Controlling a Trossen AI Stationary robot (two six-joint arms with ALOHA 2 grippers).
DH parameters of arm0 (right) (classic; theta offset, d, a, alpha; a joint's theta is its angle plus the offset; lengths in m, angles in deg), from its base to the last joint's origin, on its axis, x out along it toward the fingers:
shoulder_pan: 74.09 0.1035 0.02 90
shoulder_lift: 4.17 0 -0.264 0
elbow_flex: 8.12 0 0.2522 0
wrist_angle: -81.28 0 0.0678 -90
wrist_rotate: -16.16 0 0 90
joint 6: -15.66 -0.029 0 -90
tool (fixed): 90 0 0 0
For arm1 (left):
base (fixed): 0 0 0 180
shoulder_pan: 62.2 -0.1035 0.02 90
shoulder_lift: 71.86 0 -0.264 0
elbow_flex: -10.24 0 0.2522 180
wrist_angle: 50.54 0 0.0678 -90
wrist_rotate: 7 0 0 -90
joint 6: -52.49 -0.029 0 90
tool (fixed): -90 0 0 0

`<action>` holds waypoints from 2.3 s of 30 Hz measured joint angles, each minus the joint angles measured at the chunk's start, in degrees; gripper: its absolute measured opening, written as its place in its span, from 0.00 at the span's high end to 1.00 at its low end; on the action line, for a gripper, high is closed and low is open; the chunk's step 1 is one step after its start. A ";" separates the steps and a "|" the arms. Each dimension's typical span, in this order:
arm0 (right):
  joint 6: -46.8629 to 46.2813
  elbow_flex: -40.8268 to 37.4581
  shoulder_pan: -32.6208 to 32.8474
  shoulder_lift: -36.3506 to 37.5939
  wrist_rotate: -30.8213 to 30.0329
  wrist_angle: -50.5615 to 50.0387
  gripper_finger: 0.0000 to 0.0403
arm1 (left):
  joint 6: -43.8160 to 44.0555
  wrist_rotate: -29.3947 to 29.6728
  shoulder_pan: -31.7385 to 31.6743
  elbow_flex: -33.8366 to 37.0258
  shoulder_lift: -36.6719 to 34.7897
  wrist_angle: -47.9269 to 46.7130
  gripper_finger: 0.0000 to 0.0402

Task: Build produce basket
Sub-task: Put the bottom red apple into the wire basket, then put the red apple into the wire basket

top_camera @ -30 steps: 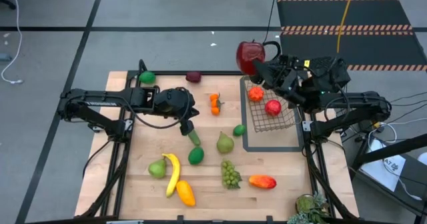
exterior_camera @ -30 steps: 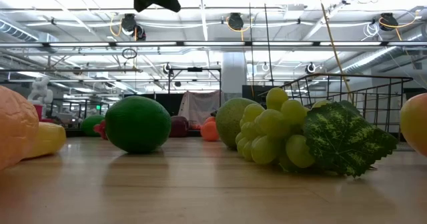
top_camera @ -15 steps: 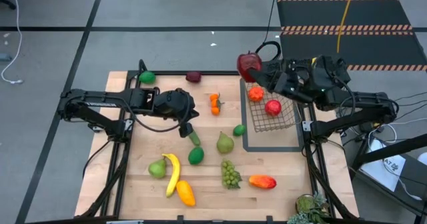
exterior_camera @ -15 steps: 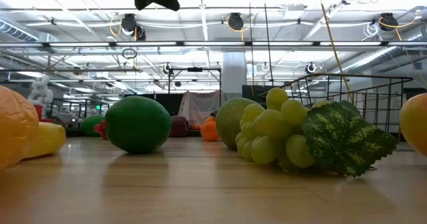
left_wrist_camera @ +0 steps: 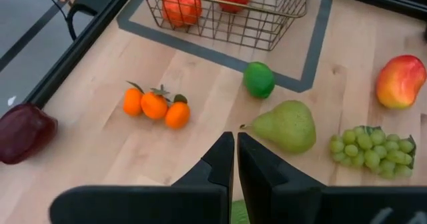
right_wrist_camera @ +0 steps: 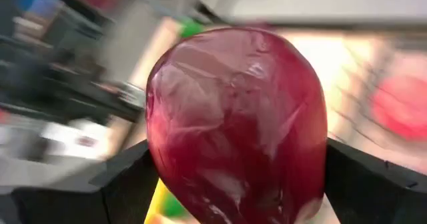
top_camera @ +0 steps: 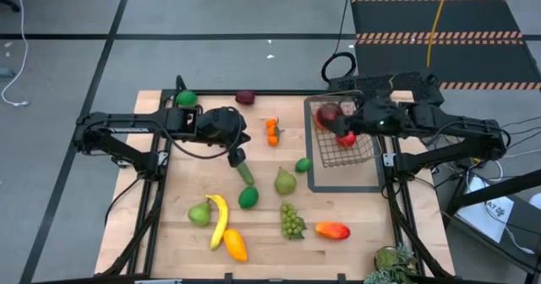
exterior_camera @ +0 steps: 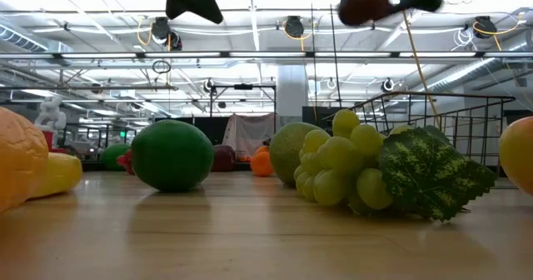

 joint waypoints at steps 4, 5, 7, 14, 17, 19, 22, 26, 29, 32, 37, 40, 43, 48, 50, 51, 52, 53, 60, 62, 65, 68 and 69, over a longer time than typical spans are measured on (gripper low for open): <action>-2.63 -0.45 -1.66 0.01 -0.08 -14.04 0.12 | 0.90 0.04 -1.74 0.00 0.00 -0.01 0.95; -2.67 -1.09 -2.38 0.02 0.00 -15.96 0.12 | 0.91 0.04 -2.23 0.00 0.00 0.00 0.95; -2.61 -2.83 -3.93 0.16 1.15 -18.32 0.12 | 0.90 0.02 -3.38 0.00 0.00 0.00 0.95; 0.68 -14.12 -8.54 0.25 11.53 -7.29 0.12 | 0.78 -0.60 -7.80 0.00 0.33 0.27 0.95; 0.88 -19.74 -9.81 0.26 16.30 1.34 0.12 | 1.32 -0.97 -9.16 0.00 0.35 0.43 0.95; -0.71 -22.96 -10.73 0.24 18.13 4.35 0.12 | 2.08 -0.98 -9.62 0.00 0.33 0.74 0.95; -3.65 -26.45 -11.76 0.26 19.61 6.08 0.12 | 4.67 -1.05 -9.76 -0.02 0.33 0.77 0.95; -1.84 -27.91 -12.96 0.26 21.04 6.55 0.12 | 8.90 -3.68 -9.26 0.00 0.33 0.77 0.95; 1.75 -27.91 -13.60 0.28 21.02 7.15 0.12 | 11.14 -5.14 -8.53 -0.01 0.33 1.14 0.95; 4.80 -27.91 -14.19 0.28 21.31 7.25 0.12 | 12.92 -5.17 -7.95 -0.01 0.33 2.77 0.95; 9.36 -27.91 -14.50 0.28 25.37 7.24 0.12 | 11.01 -5.05 -8.07 0.00 0.33 3.75 0.95; 9.58 -27.91 -14.49 0.28 26.29 7.21 0.10 | 8.97 -5.09 -8.85 0.00 0.33 3.33 0.95; 10.03 -27.91 -14.50 0.28 27.02 7.23 0.04 | 8.40 -5.14 -10.12 -0.02 0.33 1.84 0.95; 6.88 -27.91 -14.50 0.35 27.03 7.35 0.02 | 5.77 -7.84 -13.39 -0.01 0.33 -0.90 0.95; 4.50 -27.48 -14.50 0.55 27.09 7.12 0.01 | 3.38 -9.48 -14.95 0.00 0.33 0.17 0.95; 2.97 -27.11 -14.50 0.73 27.08 7.37 0.01 | 2.45 -9.80 -15.79 0.00 0.33 1.18 0.95; 1.24 -26.68 -14.50 0.96 26.98 7.52 0.01 | 1.30 -10.02 -16.65 -0.02 0.33 2.52 0.95; -0.46 -26.43 -14.50 1.29 26.92 7.69 0.01 | -0.01 -10.12 -17.56 0.00 0.33 3.92 0.95; -6.12 -25.79 -14.50 1.66 27.08 6.08 0.02 | -12.49 -10.14 -23.90 -0.02 0.54 12.03 0.95; -8.50 -25.79 -14.50 1.83 27.45 5.97 0.02 | -13.25 -10.14 -25.39 -0.04 0.88 13.34 0.95; -12.48 -25.79 -14.50 2.81 27.36 6.25 0.02 | -13.07 -10.74 -27.52 -0.04 0.95 13.53 0.95; -16.05 -25.79 -14.50 3.86 26.96 7.58 0.02 | -15.12 -12.84 -29.58 -0.06 0.90 12.13 0.95; -17.19 -25.79 -14.50 4.43 26.98 8.70 0.02 | -16.20 -13.37 -30.24 -0.05 0.92 11.45 0.95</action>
